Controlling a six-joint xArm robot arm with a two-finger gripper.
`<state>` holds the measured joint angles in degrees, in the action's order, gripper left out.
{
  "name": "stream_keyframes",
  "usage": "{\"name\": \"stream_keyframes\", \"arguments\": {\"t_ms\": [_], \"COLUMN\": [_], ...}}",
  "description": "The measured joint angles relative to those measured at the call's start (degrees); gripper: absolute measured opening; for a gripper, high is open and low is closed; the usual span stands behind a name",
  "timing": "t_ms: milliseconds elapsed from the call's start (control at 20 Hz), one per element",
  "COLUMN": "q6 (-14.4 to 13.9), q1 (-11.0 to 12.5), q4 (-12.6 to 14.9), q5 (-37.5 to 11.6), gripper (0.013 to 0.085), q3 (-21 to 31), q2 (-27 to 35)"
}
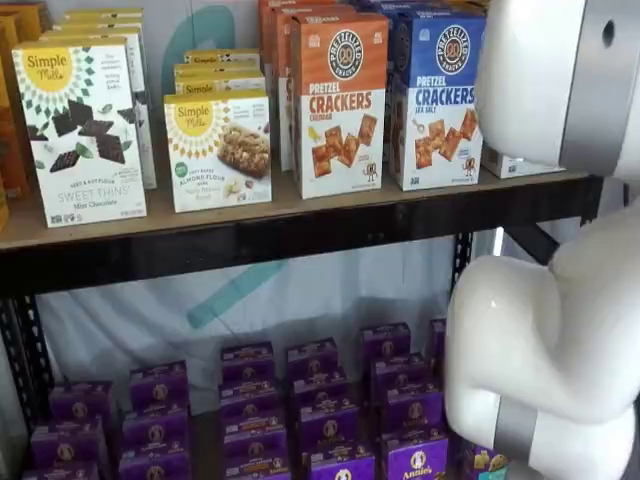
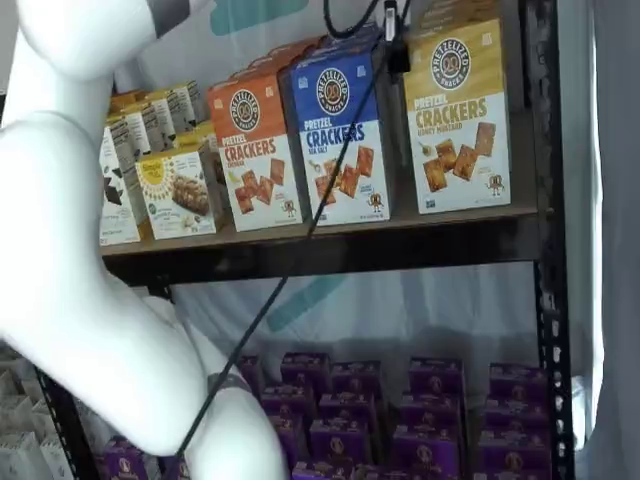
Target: Retrieve the yellow and white box located on the top shelf, the sixth one from the left
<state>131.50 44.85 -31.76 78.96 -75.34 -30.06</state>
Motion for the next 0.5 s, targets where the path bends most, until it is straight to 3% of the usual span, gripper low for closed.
{"name": "stream_keyframes", "arguments": {"t_ms": [150,500], "q6": [-0.4,-3.35], "q1": [-0.69,-1.87], "q4": [1.3,5.02], "q5": [0.14,6.36], "gripper": [0.085,0.085], "q3": [-2.57,-11.1], "q2": [2.73,9.49]}}
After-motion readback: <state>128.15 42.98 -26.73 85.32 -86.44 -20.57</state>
